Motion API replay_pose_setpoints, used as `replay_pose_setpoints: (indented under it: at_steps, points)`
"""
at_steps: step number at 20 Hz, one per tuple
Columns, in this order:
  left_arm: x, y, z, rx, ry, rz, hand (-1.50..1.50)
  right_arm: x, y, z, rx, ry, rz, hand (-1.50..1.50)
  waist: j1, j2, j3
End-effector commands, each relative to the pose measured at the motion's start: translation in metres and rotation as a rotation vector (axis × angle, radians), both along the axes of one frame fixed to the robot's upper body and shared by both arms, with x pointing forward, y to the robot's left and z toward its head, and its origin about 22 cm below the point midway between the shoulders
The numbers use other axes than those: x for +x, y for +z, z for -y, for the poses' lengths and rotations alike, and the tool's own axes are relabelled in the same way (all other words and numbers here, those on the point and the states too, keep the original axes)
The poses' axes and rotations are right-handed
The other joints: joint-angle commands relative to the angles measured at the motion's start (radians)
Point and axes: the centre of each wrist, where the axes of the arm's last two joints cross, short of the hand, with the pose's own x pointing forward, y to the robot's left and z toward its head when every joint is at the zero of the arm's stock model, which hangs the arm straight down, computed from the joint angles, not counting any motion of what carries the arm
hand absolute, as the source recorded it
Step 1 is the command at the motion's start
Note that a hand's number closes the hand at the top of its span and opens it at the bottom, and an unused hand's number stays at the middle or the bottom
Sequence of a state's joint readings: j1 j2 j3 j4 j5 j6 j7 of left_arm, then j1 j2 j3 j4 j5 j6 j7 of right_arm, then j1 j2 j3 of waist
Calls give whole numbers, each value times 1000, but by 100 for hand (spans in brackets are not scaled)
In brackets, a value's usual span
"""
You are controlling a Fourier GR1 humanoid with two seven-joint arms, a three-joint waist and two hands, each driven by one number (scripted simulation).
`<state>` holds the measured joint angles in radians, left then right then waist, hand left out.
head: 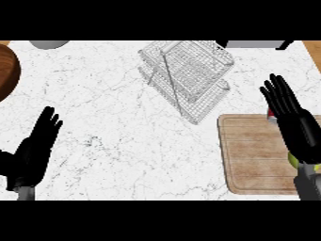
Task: Pick the pear from the cutting board and place it in the tiered basket
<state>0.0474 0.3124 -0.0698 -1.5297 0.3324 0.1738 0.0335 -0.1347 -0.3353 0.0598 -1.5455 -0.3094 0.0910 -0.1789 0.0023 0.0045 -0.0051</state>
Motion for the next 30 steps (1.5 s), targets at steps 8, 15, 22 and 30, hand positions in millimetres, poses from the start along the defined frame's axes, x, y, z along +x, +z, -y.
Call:
replay_pose_setpoints:
  at_steps: [8, 15, 22, 30]
  points:
    - [23, 8, 47, 96, -326, 115, 0, 14, -54, 70, -212, -660, -704, -150, 13, 29, -1]
    - [38, -7, 52, 99, -345, 102, 0, 63, -23, 48, -314, -667, -554, -150, 5, 1, 4]
    - [34, -9, 68, 93, -377, 102, 0, 91, 63, 74, -886, -597, -783, -150, 32, 0, -3]
    - [36, -11, 61, 106, -381, 83, 0, 108, 118, 51, -1361, -215, -1131, -150, 30, -8, -2]
